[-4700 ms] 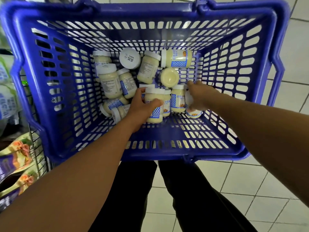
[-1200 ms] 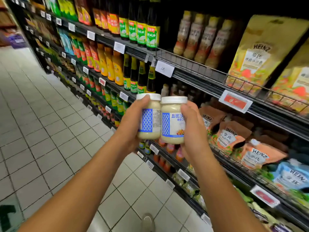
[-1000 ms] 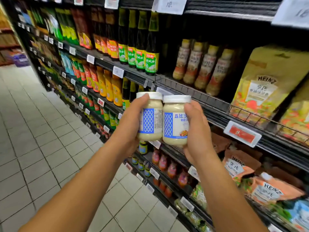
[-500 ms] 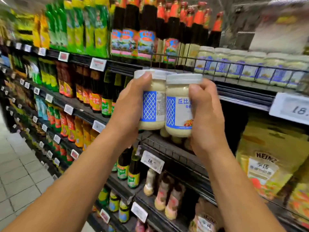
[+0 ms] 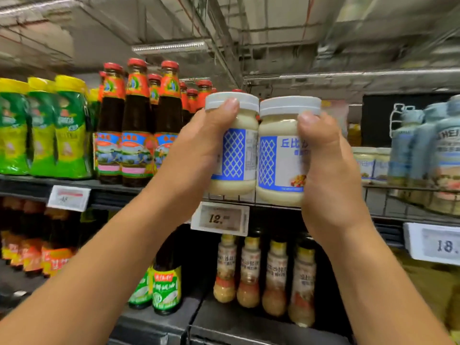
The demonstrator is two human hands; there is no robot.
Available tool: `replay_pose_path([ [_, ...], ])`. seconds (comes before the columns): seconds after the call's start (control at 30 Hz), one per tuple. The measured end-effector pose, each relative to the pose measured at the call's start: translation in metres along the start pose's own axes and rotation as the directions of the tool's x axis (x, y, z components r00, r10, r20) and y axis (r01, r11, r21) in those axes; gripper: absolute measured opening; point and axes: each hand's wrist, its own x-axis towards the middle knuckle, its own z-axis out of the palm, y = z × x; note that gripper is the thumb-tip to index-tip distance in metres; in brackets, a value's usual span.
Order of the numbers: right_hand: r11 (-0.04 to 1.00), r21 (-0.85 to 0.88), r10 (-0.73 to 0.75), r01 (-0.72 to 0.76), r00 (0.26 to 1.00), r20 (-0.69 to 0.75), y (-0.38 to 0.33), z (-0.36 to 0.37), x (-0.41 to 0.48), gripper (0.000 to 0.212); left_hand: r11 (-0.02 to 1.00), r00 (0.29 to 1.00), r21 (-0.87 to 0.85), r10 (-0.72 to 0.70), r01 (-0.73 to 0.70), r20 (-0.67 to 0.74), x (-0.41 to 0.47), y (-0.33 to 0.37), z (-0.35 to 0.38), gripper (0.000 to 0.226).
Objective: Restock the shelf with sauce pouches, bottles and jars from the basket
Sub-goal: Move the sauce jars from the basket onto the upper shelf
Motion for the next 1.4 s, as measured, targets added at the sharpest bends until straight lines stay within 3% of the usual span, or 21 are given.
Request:
replay_pose_path([
  [0.13, 0.992, -0.112, 0.056, -0.056, 0.998, -0.006, -0.006, 0.003, 0.024, 0.042, 0.995, 0.992, -0.078, -0.047, 0.056, 0.114, 0.029, 0.004, -0.011, 0.054],
  [0.3, 0.971, -0.156, 0.185, -0.180, 0.983, 0.017, -0.005, -0.004, 0.048, 0.037, 0.979, 0.947, -0.113, -0.129, 0.168, 0.293, 0.058, -0.002, -0.022, 0.042],
  [0.43, 0.942, -0.249, 0.233, -0.225, 0.972, 0.001, 0.004, -0.011, 0.062, 0.045, 0.990, 0.922, -0.097, -0.059, 0.104, 0.384, 0.075, -0.016, -0.024, 0.038],
  [0.6, 0.841, -0.470, 0.309, -0.269, 0.951, 0.008, 0.010, -0.027, 0.080, 0.030, 0.996, 0.934, -0.016, -0.072, 0.082, 0.350, 0.098, -0.030, -0.032, 0.032],
  [0.73, 0.695, -0.659, 0.399, -0.286, 0.917, 0.023, 0.010, -0.035, 0.089, 0.022, 0.981, 0.945, 0.163, -0.150, 0.105, 0.292, 0.111, -0.042, -0.040, 0.048],
  [0.9, 0.581, -0.735, 0.493, -0.348, 0.870, -0.023, 0.021, -0.043, 0.092, 0.051, 0.943, 0.926, 0.316, -0.207, 0.103, 0.316, 0.114, -0.059, -0.044, 0.076],
  [1.07, 0.578, -0.724, 0.539, -0.378, 0.842, -0.010, 0.026, -0.051, 0.092, 0.036, 0.870, 0.909, 0.492, -0.214, 0.011, 0.357, 0.114, -0.068, -0.041, 0.077],
  [1.2, 0.553, -0.735, 0.562, -0.393, 0.827, -0.019, 0.023, -0.052, 0.091, 0.049, 0.848, 0.890, 0.526, -0.194, -0.060, 0.413, 0.118, -0.071, -0.044, 0.074],
  [1.33, 0.450, -0.846, 0.498, -0.284, 0.867, -0.026, 0.015, -0.057, 0.087, 0.090, 0.806, 0.900, 0.576, -0.142, -0.135, 0.411, 0.120, -0.065, -0.053, 0.086],
  [1.4, 0.491, -0.851, 0.441, -0.187, 0.895, 0.058, 0.008, -0.064, 0.087, 0.094, 0.783, 0.892, 0.587, -0.097, -0.206, 0.442, 0.122, -0.059, -0.057, 0.080],
])
